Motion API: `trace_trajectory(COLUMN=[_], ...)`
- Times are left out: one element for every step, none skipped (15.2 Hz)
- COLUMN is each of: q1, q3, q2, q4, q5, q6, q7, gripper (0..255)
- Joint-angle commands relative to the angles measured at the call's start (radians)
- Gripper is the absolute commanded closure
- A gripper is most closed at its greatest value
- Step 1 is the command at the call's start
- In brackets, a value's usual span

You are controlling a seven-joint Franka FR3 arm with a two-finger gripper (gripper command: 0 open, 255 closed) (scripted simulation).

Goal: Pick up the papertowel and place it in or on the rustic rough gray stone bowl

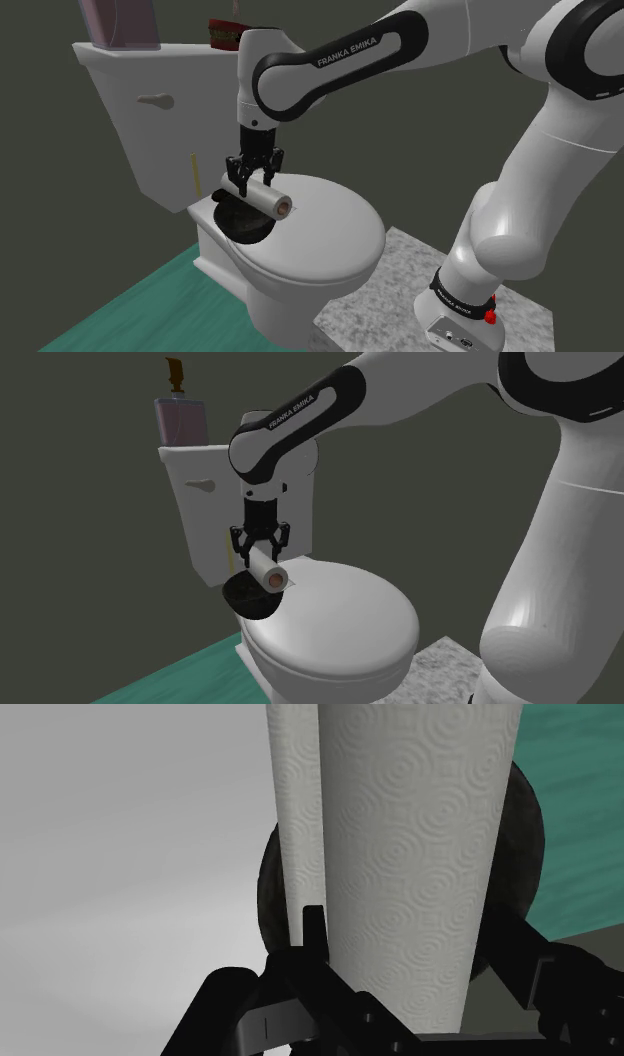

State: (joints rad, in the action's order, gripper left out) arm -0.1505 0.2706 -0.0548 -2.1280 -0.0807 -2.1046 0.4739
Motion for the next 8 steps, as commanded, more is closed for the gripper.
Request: trace_trajectory(q1=[0.0, 0.0, 0.0, 0.0, 0.0, 0.0, 0.0, 0.0], q3=[0.0, 0.0, 0.0, 0.0, 0.0, 0.0, 0.0, 0.0], q2=[0.0, 0.0, 0.0, 0.0, 0.0, 0.0, 0.0, 0.0], q4=[0.0, 0.0, 0.0, 0.0, 0.0, 0.0, 0.0, 0.0], q5=[0.0, 0.0, 0.0, 0.0, 0.0, 0.0, 0.0, 0.0], q6=[0.0, 0.0, 0.0, 0.0, 0.0, 0.0, 0.0, 0.0], q7=[0.0, 0.0, 0.0, 0.0, 0.0, 0.0, 0.0, 0.0], gripper=[255, 255, 0, 0, 0, 0, 0, 0])
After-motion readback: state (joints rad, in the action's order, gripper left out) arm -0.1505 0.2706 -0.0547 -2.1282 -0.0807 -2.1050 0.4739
